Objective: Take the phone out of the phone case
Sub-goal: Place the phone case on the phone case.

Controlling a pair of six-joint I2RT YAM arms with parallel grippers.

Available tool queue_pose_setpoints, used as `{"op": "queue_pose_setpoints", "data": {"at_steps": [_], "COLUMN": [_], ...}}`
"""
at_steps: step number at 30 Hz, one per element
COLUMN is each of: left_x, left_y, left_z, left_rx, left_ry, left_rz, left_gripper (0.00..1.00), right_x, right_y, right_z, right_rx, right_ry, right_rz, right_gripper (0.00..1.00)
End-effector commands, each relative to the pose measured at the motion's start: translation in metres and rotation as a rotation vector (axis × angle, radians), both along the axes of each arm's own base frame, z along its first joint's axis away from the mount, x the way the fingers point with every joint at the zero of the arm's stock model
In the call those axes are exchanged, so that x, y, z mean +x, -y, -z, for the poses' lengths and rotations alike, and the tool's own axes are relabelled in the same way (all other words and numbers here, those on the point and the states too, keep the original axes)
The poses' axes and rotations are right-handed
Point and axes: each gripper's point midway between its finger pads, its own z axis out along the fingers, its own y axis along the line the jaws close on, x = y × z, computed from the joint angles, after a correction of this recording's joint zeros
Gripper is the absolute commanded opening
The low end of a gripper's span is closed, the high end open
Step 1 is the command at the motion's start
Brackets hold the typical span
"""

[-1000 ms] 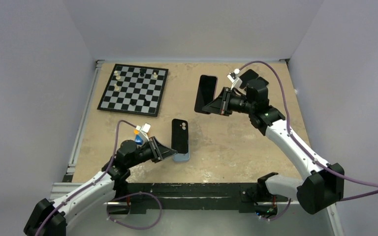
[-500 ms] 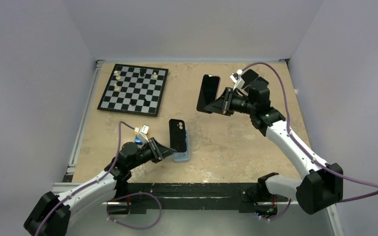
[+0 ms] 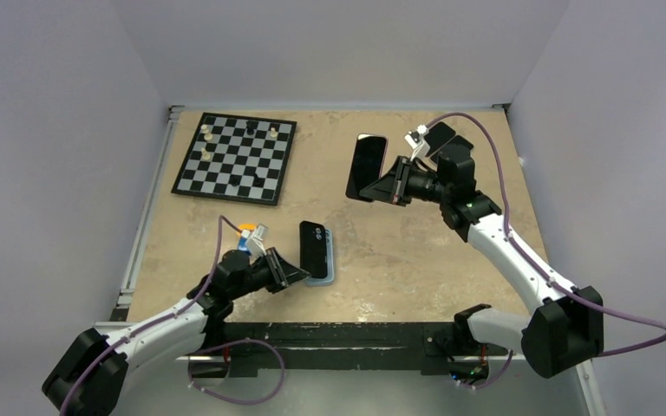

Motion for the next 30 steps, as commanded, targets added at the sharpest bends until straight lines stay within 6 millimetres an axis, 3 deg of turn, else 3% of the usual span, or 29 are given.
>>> {"op": "queue_pose_setpoints", "data": {"at_steps": [1,13,18,22,30], "left_x": [0.010,0.011,0.011,0.011,0.008], "left_y": [0.006,0.017,0.019,0.016,0.010], "left_z": [-0.015,-0.014,-0.021,-0.020,-0.015], "left_rx": [0.013,-0.015,-0.002,0.032,0.111], "left_ry": [0.041,-0.008,-0.014,-0.042,-0.070], "left_rz": [0.006,0.033,0.051,0.039,0.048], "left_gripper": [0.00,0.02,0.20,0.37,0.58], "right_x": [0.000,0.003,0.014,0.037,0.080], "right_y": [-0.002,0.000,0.008,0.030,0.073], "right_z": [-0.027,-0.023,-0.013,0.009,0.035], "right_rx": [0.055,0.057,0.044,0.028,-0.022], "right_ry": [0.104,0.096,0.077,0.021,-0.015], "right_rz": [-0.024,-0.013,0.049,0.155,0.302], "right_gripper": [0.00,0.00,0.00,0.00,0.00]}}
